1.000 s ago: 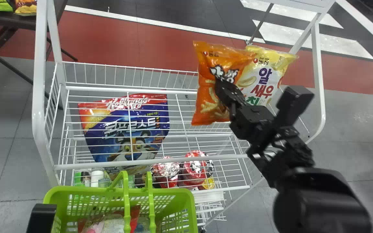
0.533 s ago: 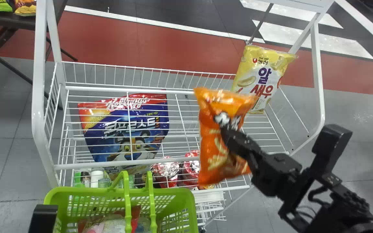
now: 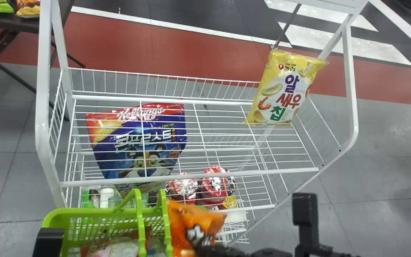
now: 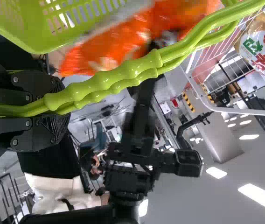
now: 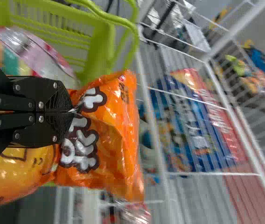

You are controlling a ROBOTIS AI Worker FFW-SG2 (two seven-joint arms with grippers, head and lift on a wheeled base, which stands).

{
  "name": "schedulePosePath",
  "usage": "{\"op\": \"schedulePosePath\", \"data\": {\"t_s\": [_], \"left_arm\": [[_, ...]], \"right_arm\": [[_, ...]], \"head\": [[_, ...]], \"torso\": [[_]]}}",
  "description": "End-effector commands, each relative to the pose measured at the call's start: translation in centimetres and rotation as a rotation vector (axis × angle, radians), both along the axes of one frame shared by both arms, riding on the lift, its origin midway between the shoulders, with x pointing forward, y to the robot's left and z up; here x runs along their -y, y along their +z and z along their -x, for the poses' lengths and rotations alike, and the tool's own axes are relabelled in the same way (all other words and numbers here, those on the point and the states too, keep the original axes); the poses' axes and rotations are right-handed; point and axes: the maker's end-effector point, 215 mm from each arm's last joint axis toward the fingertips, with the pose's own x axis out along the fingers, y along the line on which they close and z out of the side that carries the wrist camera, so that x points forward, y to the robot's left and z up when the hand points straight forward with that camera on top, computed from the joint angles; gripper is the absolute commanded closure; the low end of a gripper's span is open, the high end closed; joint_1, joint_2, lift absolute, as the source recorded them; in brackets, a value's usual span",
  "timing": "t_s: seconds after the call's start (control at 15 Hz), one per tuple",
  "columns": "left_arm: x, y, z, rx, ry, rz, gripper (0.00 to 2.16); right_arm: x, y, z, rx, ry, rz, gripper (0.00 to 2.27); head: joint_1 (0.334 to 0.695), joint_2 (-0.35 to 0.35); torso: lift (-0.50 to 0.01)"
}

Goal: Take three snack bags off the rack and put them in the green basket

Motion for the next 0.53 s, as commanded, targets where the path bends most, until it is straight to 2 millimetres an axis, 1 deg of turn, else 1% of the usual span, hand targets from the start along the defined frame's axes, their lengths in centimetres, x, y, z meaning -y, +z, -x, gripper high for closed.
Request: {"op": "schedulePosePath", "data": {"t_s": [0.0,0.07,0.13,0.2,0.27,0.4,0.47], "left_arm": [[0.0,0.2,0.2,0.001,-0.001,0.002,1.24],[0.0,0.3,0.2,0.004,-0.001,0.002,1.24],[0.1,0.3,0.3,0.004,-0.004,0.002,1.24],[0.3,0.2,0.4,0.009,-0.008,-0.005,1.24],[0.4,0.3,0.5,0.01,-0.01,-0.005,1.23],[0.3,0.4,0.7,0.009,-0.008,-0.005,1.23],[0.3,0.5,0.8,0.01,-0.009,-0.005,1.24]], "right_arm": [[-2.2,-1.4,2.6,-0.085,0.053,-0.046,2.16],[-3.4,-1.9,3.2,-0.102,0.071,-0.065,2.16],[-4.0,-2.2,3.1,-0.098,0.084,-0.071,2.16],[-4.1,-2.3,2.0,-0.055,0.074,-0.072,2.16],[-3.8,-2.4,0.8,-0.015,0.055,-0.07,2.16],[-2.6,-2.4,-1.4,0.072,0.017,-0.051,2.16],[-2.4,-2.6,-1.9,0.087,0.006,-0.054,2.14]], "head": [[0.695,-0.35],[0.695,-0.35],[0.695,-0.35],[0.695,-0.35],[0.695,-0.35],[0.695,-0.35],[0.695,-0.35]], "torso": [[-0.022],[-0.022],[-0.022],[-0.022],[-0.022],[-0.022],[-0.022]]}}
